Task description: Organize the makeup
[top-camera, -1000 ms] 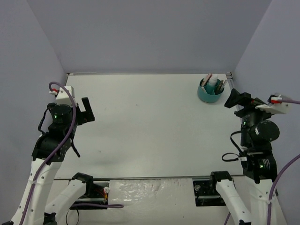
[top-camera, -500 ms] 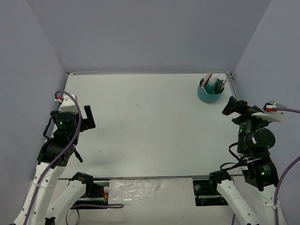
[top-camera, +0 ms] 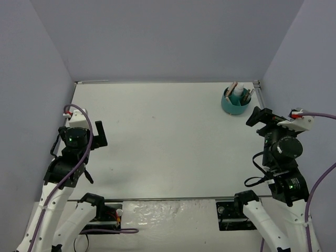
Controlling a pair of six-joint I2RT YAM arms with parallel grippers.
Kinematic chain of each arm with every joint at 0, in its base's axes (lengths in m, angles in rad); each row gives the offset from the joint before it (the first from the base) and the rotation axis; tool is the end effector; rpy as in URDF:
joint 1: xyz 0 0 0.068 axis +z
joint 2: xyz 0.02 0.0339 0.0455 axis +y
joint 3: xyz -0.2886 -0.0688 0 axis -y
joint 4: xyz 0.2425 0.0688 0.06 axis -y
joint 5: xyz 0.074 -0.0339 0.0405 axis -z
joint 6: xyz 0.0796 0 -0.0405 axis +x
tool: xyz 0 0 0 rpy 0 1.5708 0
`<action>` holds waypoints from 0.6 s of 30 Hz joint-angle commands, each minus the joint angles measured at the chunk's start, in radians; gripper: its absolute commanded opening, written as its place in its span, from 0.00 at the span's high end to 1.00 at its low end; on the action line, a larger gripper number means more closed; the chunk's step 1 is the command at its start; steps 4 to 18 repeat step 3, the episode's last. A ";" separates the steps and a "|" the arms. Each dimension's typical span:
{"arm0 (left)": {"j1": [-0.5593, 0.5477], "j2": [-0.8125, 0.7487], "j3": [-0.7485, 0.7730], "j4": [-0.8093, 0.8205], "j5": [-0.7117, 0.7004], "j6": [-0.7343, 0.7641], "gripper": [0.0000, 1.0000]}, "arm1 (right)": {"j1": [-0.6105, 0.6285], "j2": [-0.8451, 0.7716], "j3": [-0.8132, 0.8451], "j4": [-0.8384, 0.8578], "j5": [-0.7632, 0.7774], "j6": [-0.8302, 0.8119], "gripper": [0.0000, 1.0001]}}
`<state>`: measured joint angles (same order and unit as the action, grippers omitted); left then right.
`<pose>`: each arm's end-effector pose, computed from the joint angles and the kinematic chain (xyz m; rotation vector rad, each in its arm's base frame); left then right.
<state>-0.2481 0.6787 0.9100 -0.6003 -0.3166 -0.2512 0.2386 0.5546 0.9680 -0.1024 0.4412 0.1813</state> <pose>0.1585 -0.0146 0.3547 -0.2119 1.9090 -0.0280 0.1165 -0.0067 0.4625 0.3441 1.2442 0.0821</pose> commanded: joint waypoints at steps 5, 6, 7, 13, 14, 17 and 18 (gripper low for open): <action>0.006 0.007 0.026 0.061 0.014 -0.018 0.03 | 0.010 0.016 0.003 0.061 0.015 -0.006 0.00; 0.006 0.007 0.026 0.061 0.014 -0.018 0.03 | 0.010 0.016 0.003 0.061 0.015 -0.006 0.00; 0.006 0.007 0.026 0.061 0.014 -0.018 0.03 | 0.010 0.016 0.003 0.061 0.015 -0.006 0.00; 0.006 0.007 0.026 0.061 0.014 -0.018 0.03 | 0.010 0.016 0.003 0.061 0.015 -0.006 0.00; 0.006 0.007 0.026 0.061 0.014 -0.018 0.03 | 0.010 0.016 0.003 0.061 0.015 -0.006 0.00; 0.006 0.007 0.026 0.061 0.014 -0.018 0.03 | 0.010 0.016 0.003 0.061 0.015 -0.006 0.00; 0.006 0.007 0.026 0.061 0.014 -0.018 0.03 | 0.010 0.016 0.003 0.061 0.015 -0.006 0.00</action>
